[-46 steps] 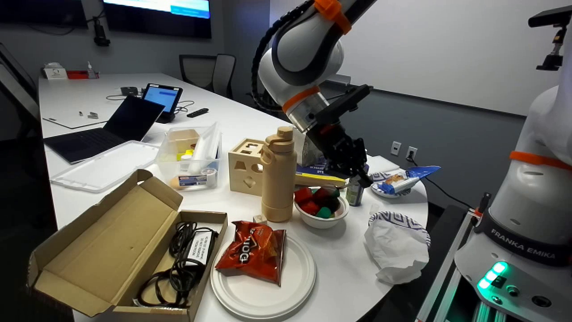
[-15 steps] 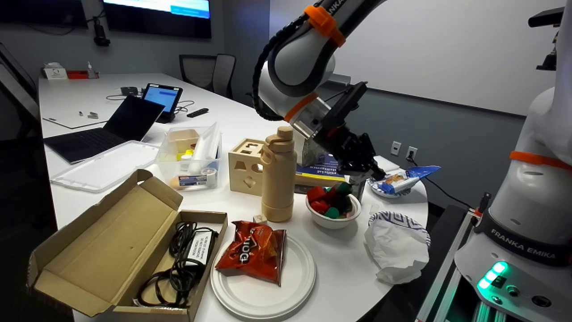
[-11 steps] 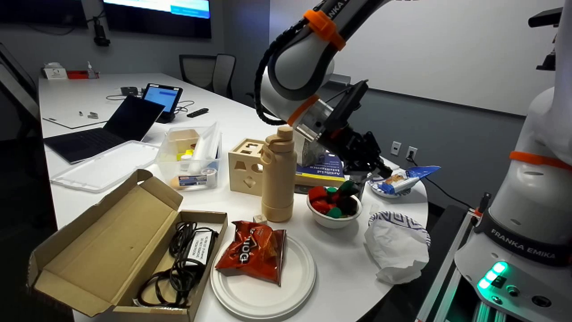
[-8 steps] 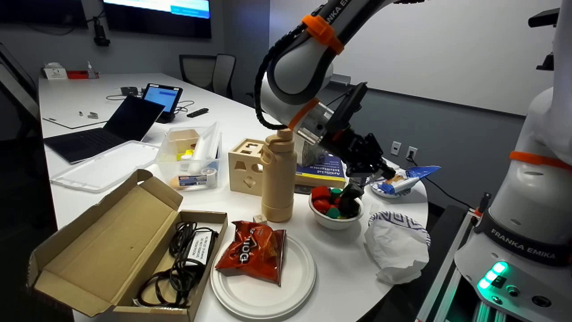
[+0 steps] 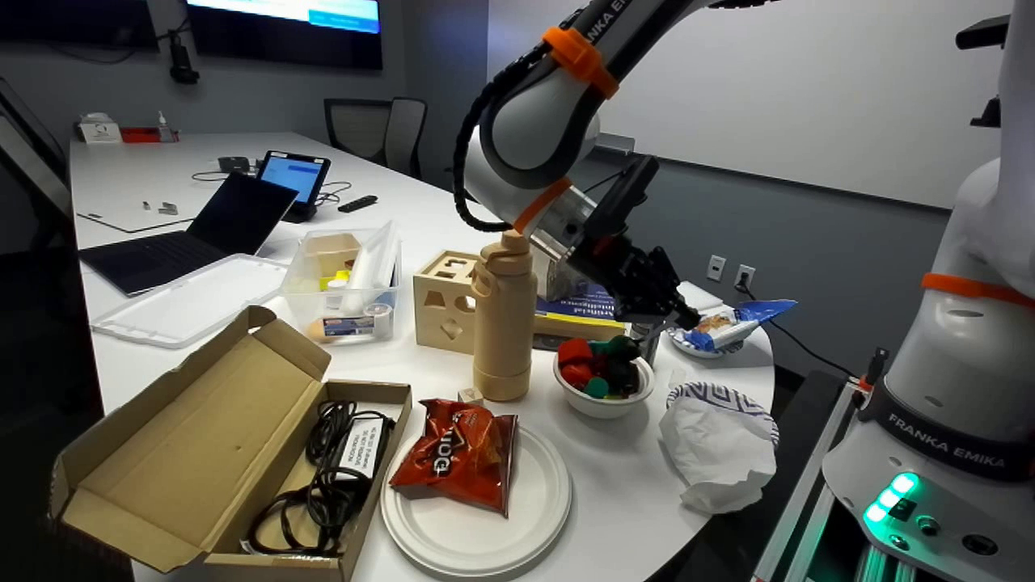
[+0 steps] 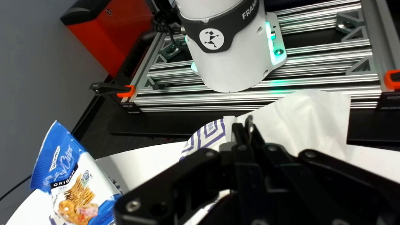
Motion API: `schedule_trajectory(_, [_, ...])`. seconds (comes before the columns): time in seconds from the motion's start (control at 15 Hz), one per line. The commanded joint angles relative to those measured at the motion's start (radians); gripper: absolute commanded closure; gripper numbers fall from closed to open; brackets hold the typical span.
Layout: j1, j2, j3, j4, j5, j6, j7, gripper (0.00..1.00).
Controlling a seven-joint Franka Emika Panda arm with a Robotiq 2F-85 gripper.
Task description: Stir the white bowl with the kitchen utensil
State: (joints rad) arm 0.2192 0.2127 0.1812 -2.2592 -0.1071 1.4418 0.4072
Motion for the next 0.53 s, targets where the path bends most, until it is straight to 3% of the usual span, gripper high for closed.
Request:
schedule_trajectory(0.0, [0.006,-0.038,-0.006,-0.014,0.007,0.064,0.013,0.99])
schedule_trajectory(0.2, [0.006,-0.105,-0.001,-0.036,0.012,0.052,0.005,0.99])
schedule_trajectory(0.47, [0.007,-0.218,0.009,-0.052,0.021,-0.063,0.011,0.99])
